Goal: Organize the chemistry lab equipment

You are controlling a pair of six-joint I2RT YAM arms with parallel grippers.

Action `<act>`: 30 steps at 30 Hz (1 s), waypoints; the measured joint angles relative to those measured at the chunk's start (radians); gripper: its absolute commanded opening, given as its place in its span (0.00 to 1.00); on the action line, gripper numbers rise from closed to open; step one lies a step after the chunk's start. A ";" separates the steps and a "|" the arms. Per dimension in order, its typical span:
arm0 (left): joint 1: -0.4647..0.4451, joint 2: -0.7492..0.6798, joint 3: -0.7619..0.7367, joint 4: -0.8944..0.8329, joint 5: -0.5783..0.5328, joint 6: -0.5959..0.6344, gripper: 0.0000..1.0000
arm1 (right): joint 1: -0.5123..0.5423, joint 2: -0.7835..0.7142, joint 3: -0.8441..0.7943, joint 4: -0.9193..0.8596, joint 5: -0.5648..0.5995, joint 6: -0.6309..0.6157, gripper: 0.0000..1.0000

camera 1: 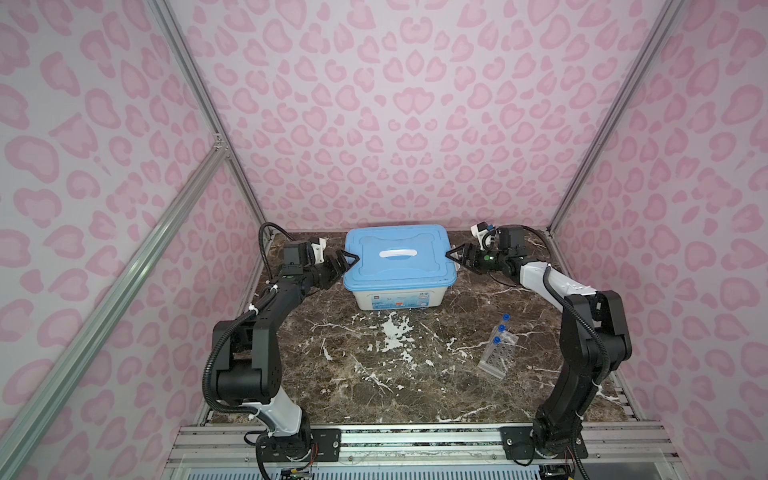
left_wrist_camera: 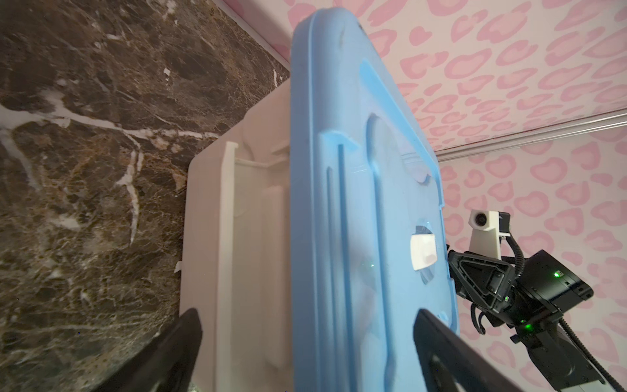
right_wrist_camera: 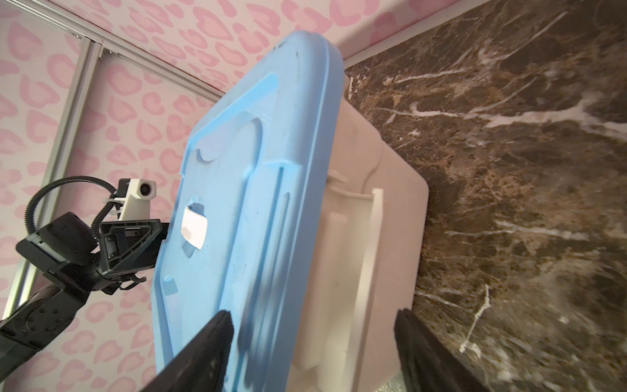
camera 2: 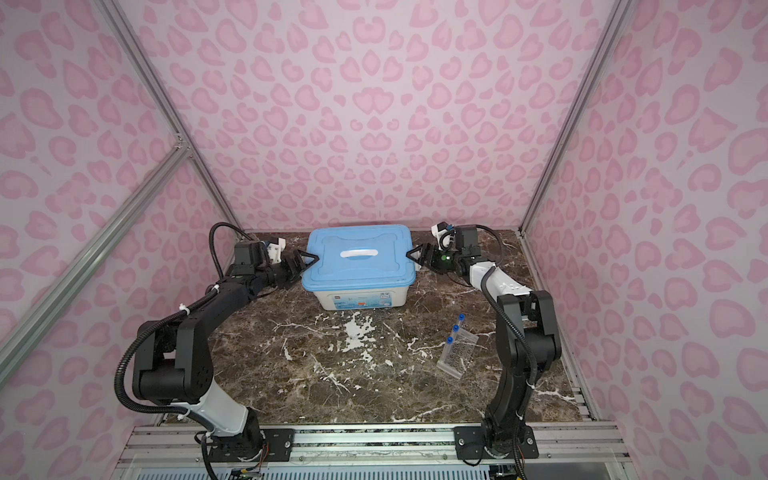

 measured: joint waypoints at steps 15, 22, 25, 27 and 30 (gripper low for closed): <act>0.001 -0.011 -0.011 0.008 0.006 -0.017 0.83 | 0.002 -0.023 -0.007 0.051 0.001 0.078 0.58; -0.001 -0.021 -0.011 -0.016 -0.015 -0.012 0.76 | 0.021 -0.034 0.036 -0.030 0.031 0.025 0.54; -0.003 -0.030 -0.008 -0.035 -0.031 -0.002 0.75 | 0.023 -0.034 0.051 -0.066 0.048 0.007 0.52; -0.004 -0.037 -0.007 -0.048 -0.040 0.006 0.74 | 0.025 -0.034 0.065 -0.092 0.057 -0.010 0.52; -0.005 -0.042 -0.005 -0.060 -0.050 0.011 0.69 | 0.032 -0.034 0.081 -0.121 0.074 -0.027 0.51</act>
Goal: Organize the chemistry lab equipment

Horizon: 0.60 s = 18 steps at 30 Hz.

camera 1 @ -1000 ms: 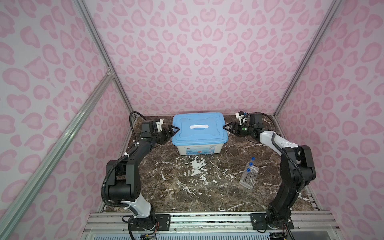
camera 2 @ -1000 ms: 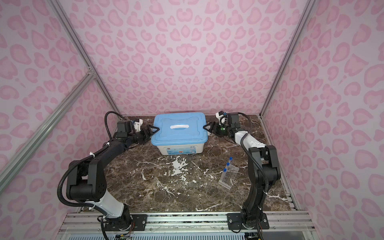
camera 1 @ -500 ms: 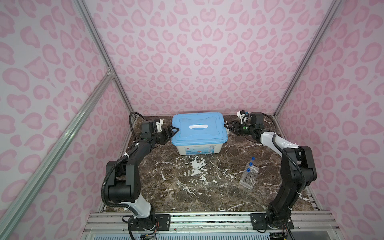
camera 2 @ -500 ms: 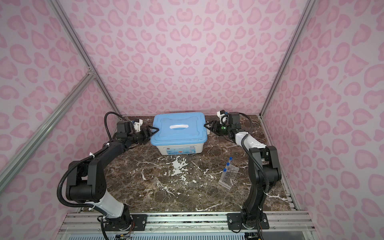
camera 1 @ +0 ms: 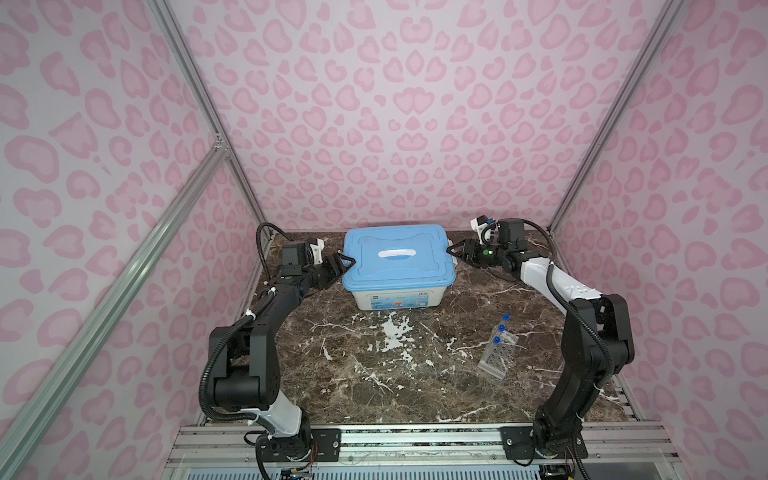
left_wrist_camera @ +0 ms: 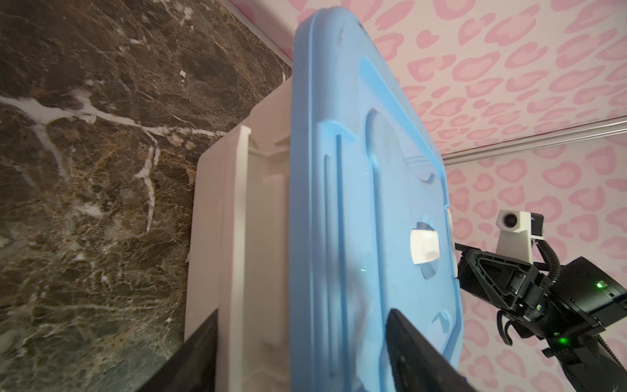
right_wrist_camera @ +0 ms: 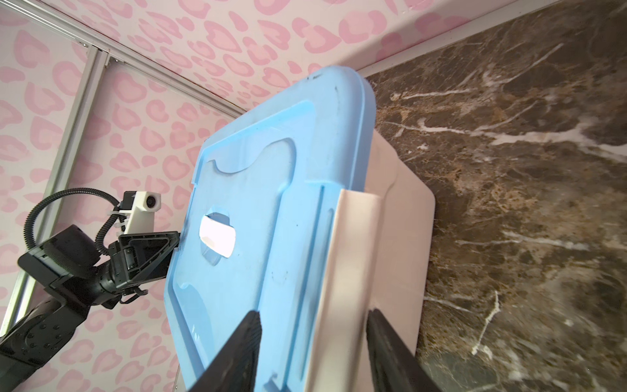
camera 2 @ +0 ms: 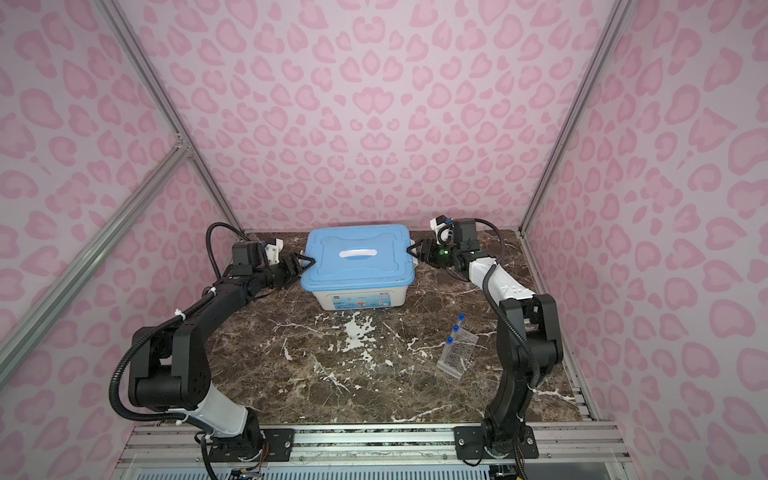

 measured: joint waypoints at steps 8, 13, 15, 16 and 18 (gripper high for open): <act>-0.021 -0.010 0.028 -0.046 -0.050 0.018 0.60 | 0.035 0.002 0.072 -0.119 0.095 -0.077 0.48; -0.031 -0.010 0.036 -0.051 -0.059 0.024 0.53 | 0.052 0.015 0.121 -0.192 0.148 -0.119 0.46; -0.035 -0.010 0.042 -0.065 -0.071 0.026 0.52 | 0.058 0.019 0.138 -0.215 0.165 -0.128 0.45; -0.038 -0.010 0.045 -0.070 -0.077 0.029 0.51 | 0.060 0.022 0.145 -0.227 0.173 -0.134 0.45; -0.045 -0.010 0.054 -0.087 -0.095 0.036 0.48 | 0.064 0.027 0.157 -0.245 0.188 -0.146 0.44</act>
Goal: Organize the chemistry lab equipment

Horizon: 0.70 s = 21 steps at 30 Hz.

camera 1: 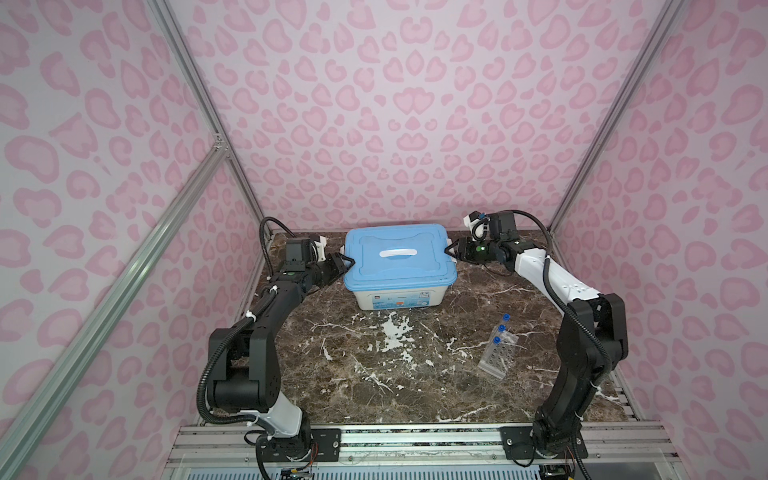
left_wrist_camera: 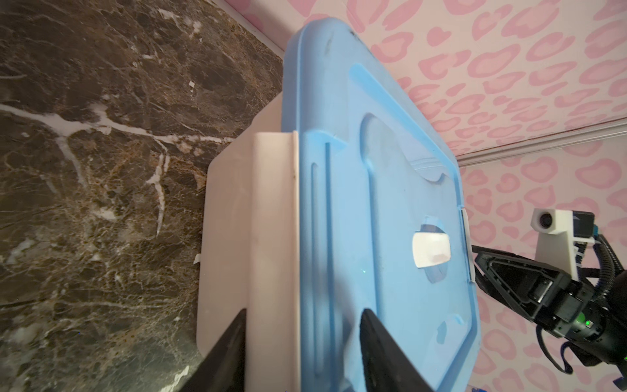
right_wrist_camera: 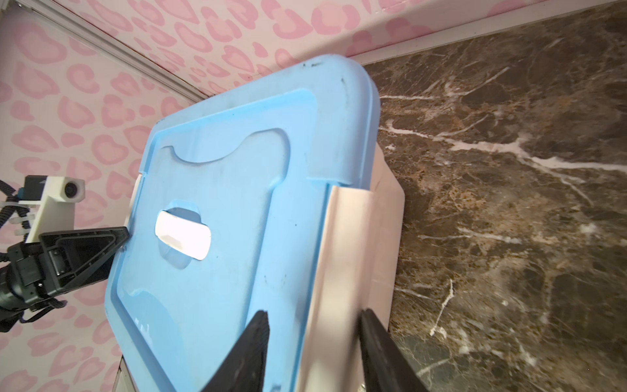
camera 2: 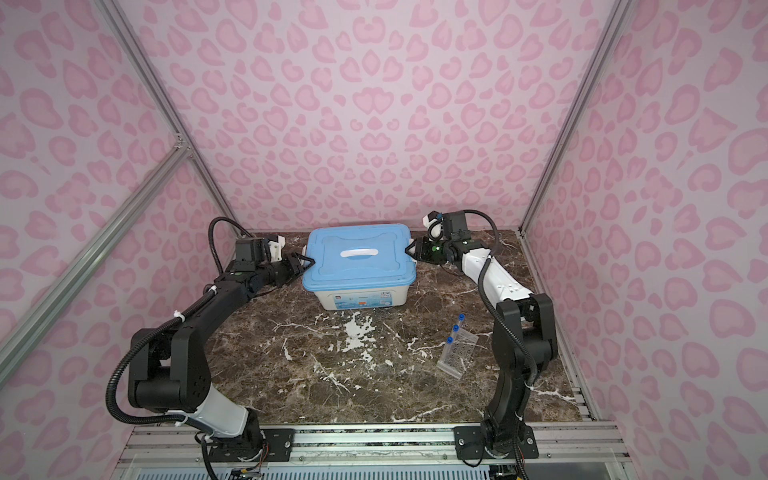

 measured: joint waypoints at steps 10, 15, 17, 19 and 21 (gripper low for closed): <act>-0.034 0.006 0.057 -0.068 -0.080 0.033 0.31 | 0.019 0.010 0.048 -0.072 0.096 -0.039 0.40; -0.054 0.007 0.087 -0.117 -0.125 0.048 0.28 | 0.031 0.014 0.074 -0.101 0.127 -0.060 0.38; -0.059 0.010 0.094 -0.130 -0.134 0.053 0.26 | 0.035 0.018 0.088 -0.121 0.144 -0.063 0.37; -0.066 0.016 0.106 -0.139 -0.151 0.061 0.26 | 0.041 0.023 0.100 -0.135 0.162 -0.072 0.37; -0.072 0.021 0.114 -0.142 -0.163 0.064 0.26 | 0.047 0.027 0.113 -0.148 0.184 -0.078 0.37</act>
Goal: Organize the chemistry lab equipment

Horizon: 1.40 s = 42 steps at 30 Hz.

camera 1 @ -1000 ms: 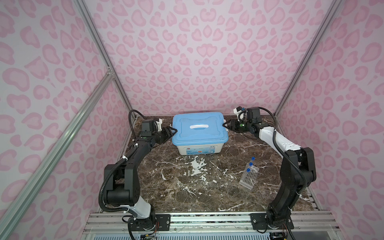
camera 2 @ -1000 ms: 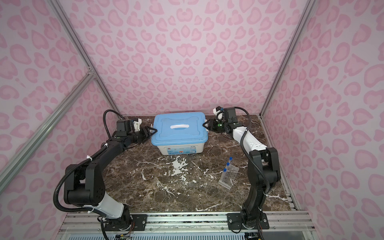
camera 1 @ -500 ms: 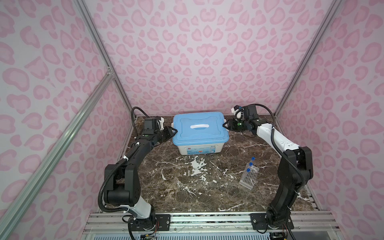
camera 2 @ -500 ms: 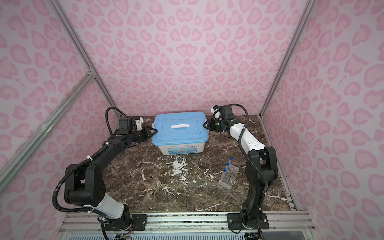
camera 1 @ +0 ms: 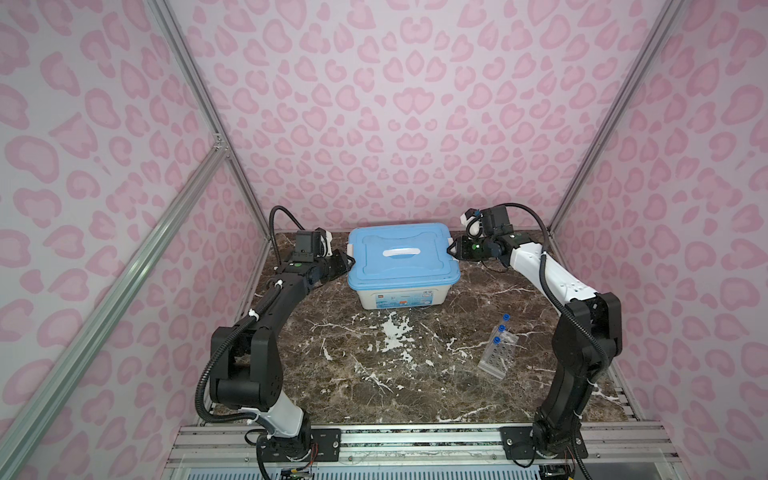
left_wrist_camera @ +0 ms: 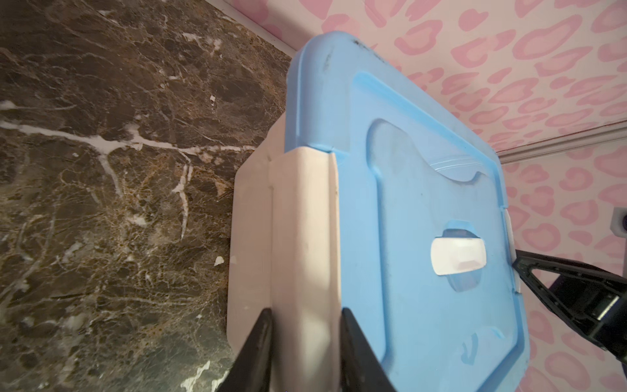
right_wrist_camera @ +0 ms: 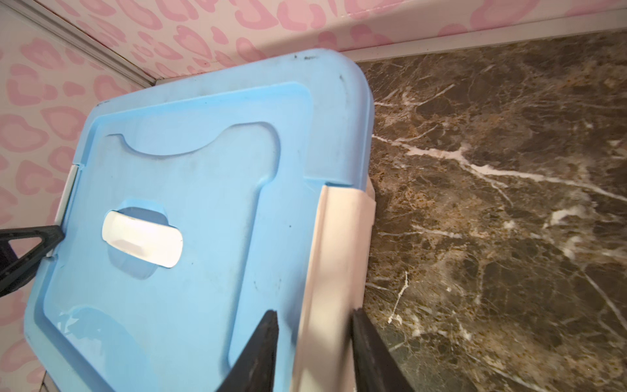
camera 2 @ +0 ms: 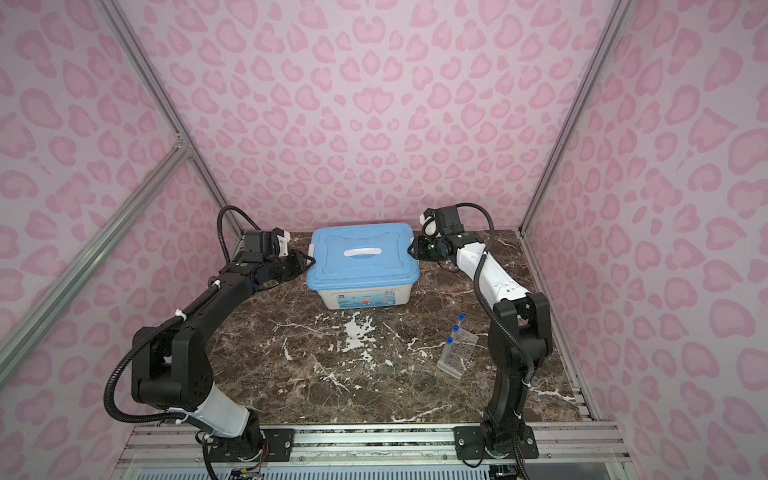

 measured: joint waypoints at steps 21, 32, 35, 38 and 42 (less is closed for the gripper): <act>-0.006 -0.041 0.004 -0.013 0.009 0.004 0.81 | -0.045 -0.084 -0.077 0.038 -0.045 -0.009 0.75; 0.058 -0.267 -0.188 0.029 -0.226 0.066 0.98 | -0.206 -0.346 -0.417 0.216 0.162 -0.081 0.88; 0.066 -0.340 -0.277 0.072 -0.362 0.104 0.98 | -0.236 -0.434 -0.584 0.322 0.290 -0.120 0.91; 0.068 -0.396 -0.384 0.137 -0.498 0.142 0.98 | -0.238 -0.507 -0.759 0.450 0.406 -0.159 0.92; 0.068 -0.422 -0.524 0.245 -0.648 0.194 0.98 | -0.242 -0.581 -0.991 0.655 0.541 -0.216 0.92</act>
